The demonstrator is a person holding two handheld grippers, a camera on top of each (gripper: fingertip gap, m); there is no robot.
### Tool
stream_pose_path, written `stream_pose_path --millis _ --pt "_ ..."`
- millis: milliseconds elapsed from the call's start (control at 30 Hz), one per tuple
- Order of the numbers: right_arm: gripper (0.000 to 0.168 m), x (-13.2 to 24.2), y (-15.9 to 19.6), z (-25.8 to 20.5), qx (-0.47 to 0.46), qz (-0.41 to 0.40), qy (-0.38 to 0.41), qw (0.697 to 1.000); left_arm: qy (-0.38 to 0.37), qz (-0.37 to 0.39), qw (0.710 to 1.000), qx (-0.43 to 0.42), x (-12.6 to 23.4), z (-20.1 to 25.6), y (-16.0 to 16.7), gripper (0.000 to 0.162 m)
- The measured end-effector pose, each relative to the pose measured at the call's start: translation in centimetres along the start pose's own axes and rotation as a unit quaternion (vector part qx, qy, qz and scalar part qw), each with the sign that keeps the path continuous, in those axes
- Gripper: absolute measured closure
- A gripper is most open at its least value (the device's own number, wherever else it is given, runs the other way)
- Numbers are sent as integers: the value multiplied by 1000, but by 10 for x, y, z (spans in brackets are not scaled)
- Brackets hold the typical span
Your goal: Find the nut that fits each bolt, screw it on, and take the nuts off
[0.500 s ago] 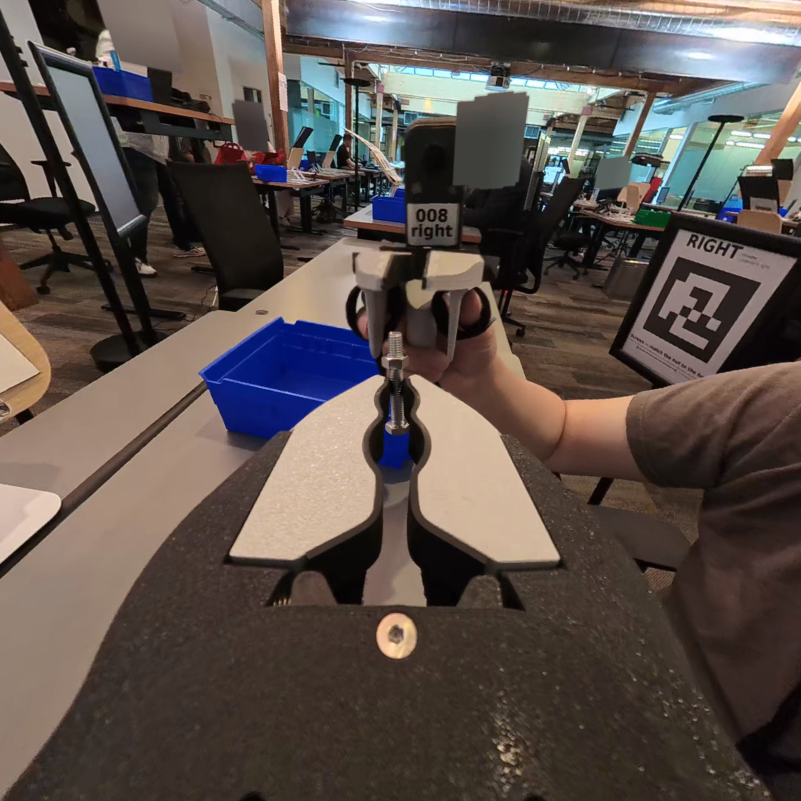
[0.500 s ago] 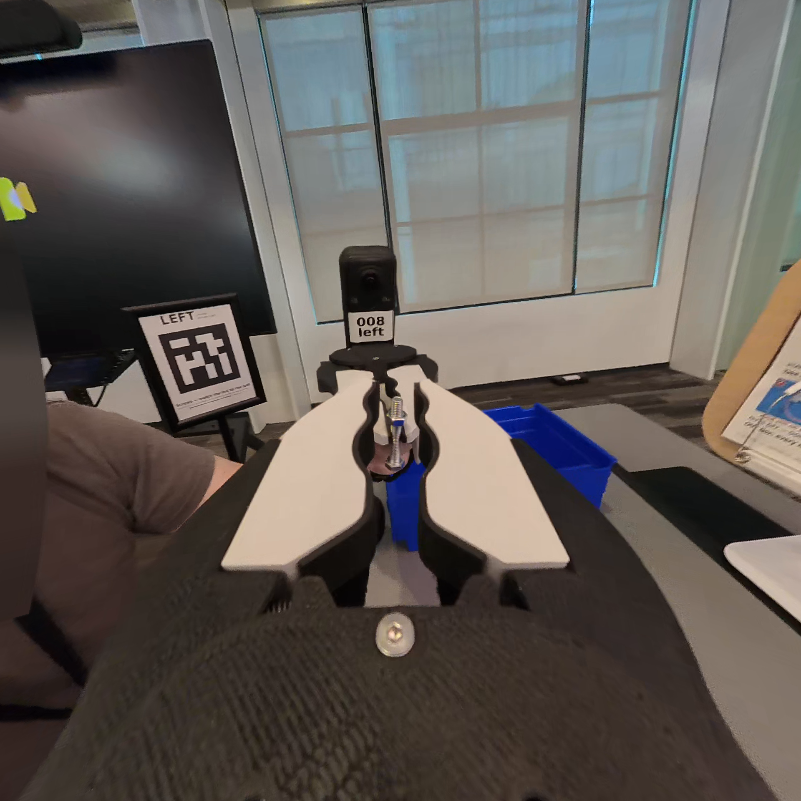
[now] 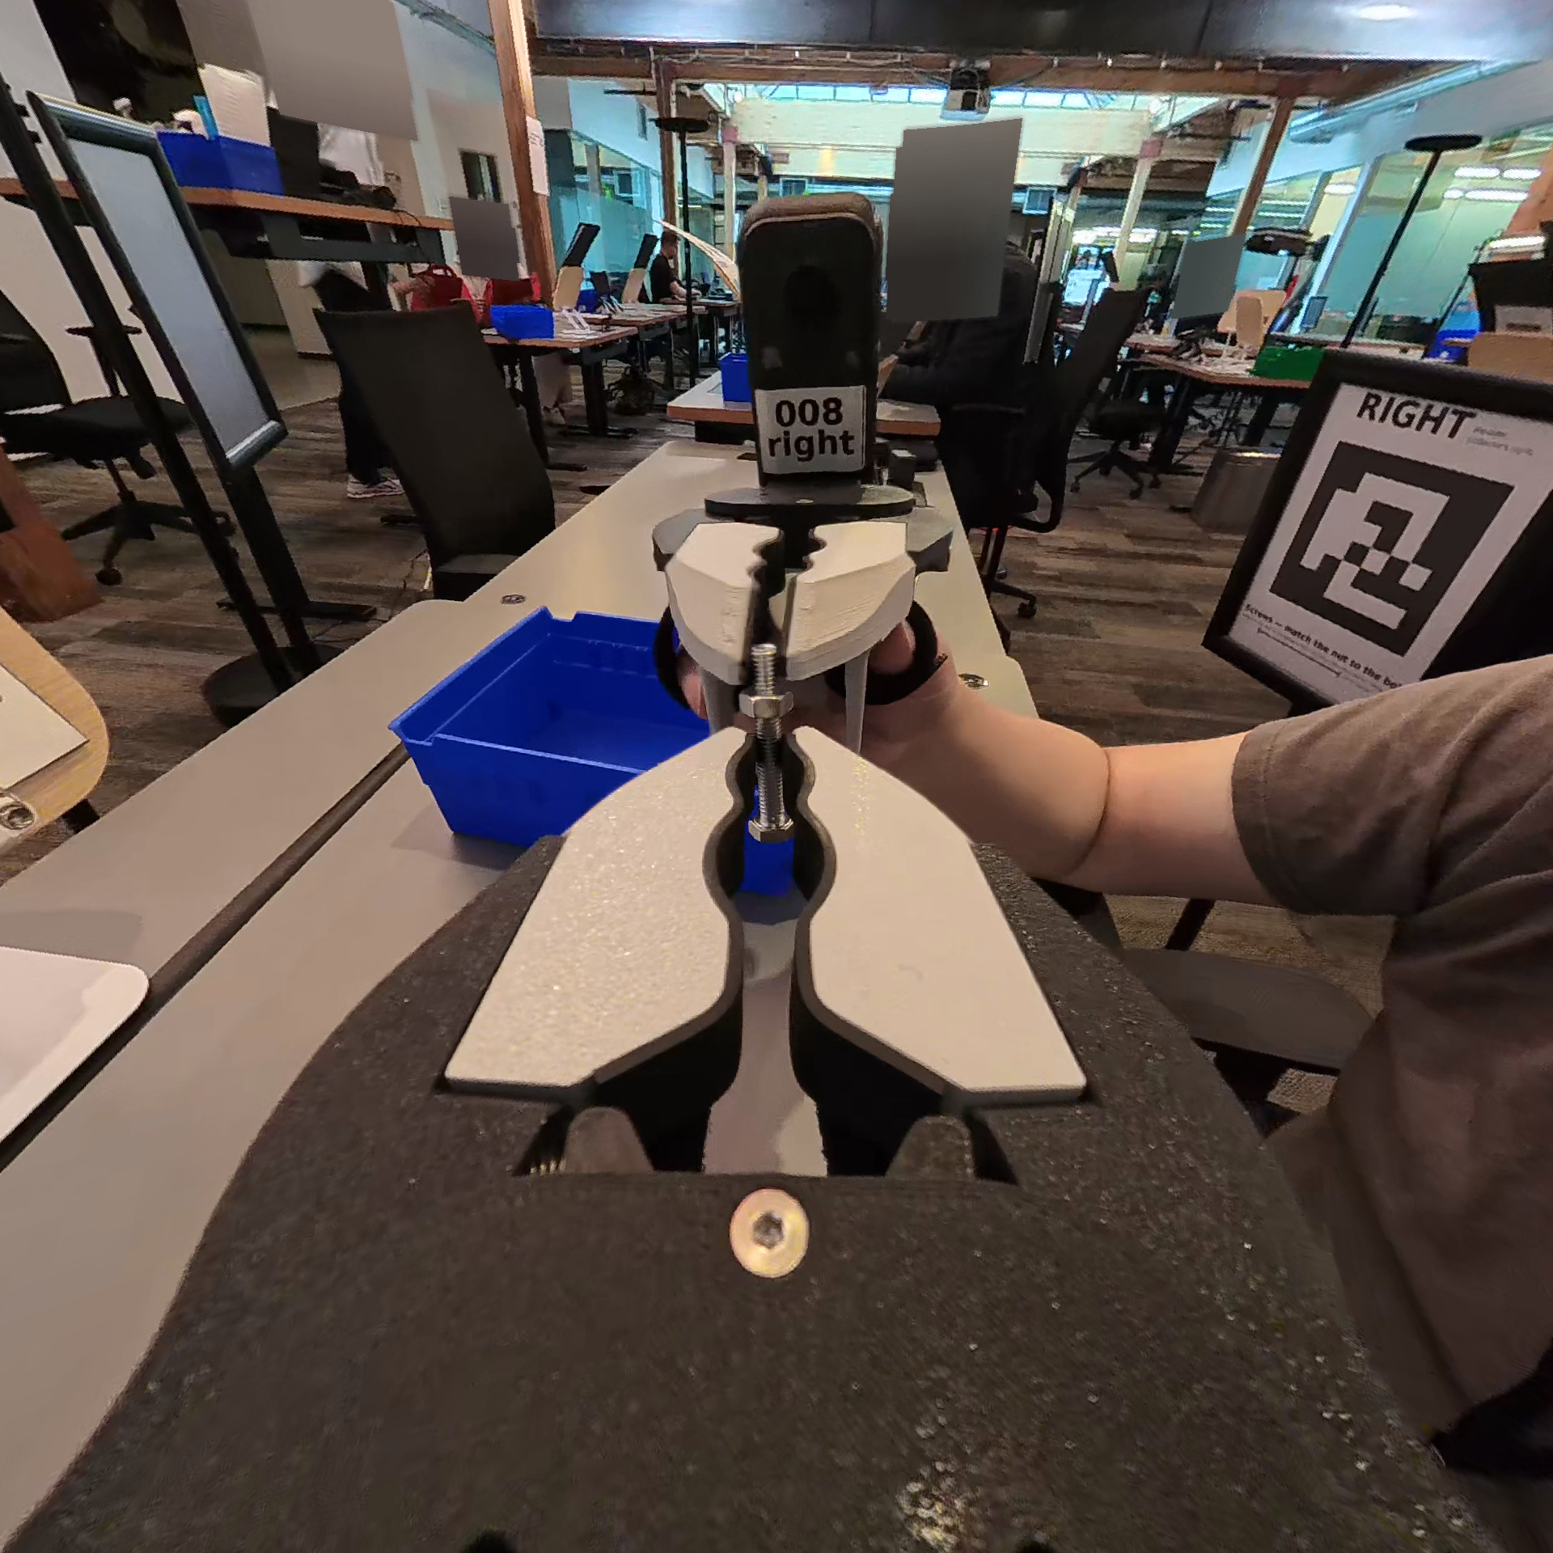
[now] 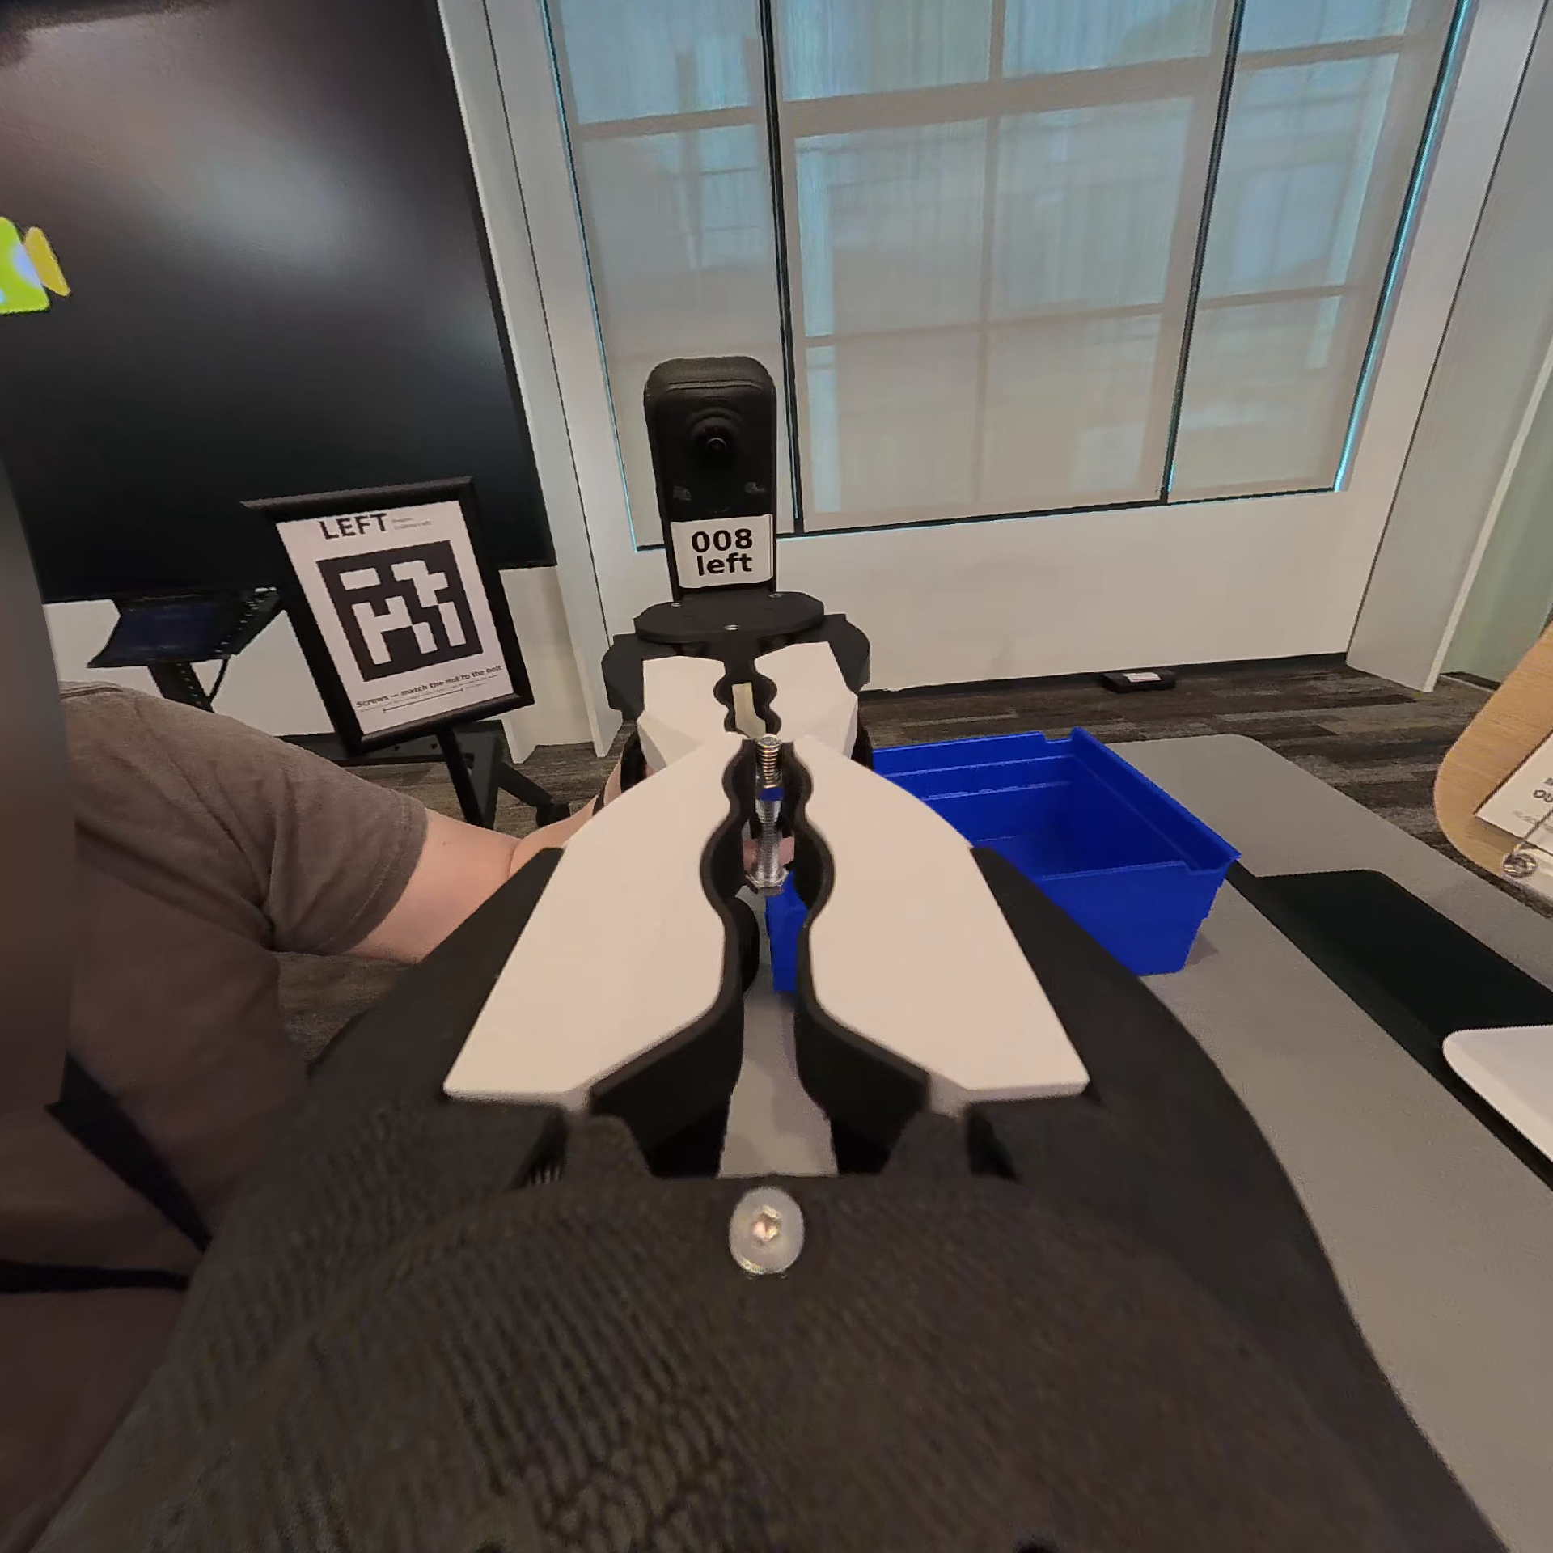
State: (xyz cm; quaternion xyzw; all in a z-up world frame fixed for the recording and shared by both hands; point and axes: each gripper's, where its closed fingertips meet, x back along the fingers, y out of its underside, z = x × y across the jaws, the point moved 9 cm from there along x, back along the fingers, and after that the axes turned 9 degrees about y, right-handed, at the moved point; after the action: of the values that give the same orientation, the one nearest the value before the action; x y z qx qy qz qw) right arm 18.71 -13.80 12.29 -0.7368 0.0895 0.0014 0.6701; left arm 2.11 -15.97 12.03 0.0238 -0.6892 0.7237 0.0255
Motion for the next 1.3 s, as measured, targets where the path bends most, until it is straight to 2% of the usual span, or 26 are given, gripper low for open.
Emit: stream_pose_path --millis 167,233,267,433,667,900,1300 --pt "162 1 0 1 0 -7 -1 1000 5 7 1000 8 -1 -1 2 157" --pt "162 2 0 3 0 -5 7 1000 0 1 1000 23 0 -4 3 137" --pt "162 3 0 4 -2 -4 5 1000 0 -4 1000 30 1 -5 4 132" --pt "162 4 -2 1 23 -12 -14 1000 29 -40 998 33 -9 -4 12 128" --pt "162 10 -6 -3 41 -3 -58 997 82 -42 995 31 -22 1 20 140" --pt "162 8 -3 -3 39 0 -66 997 78 -40 996 16 -27 3 21 143" --pt "162 5 -1 -5 38 5 -81 996 79 -42 996 1 -27 4 22 156"
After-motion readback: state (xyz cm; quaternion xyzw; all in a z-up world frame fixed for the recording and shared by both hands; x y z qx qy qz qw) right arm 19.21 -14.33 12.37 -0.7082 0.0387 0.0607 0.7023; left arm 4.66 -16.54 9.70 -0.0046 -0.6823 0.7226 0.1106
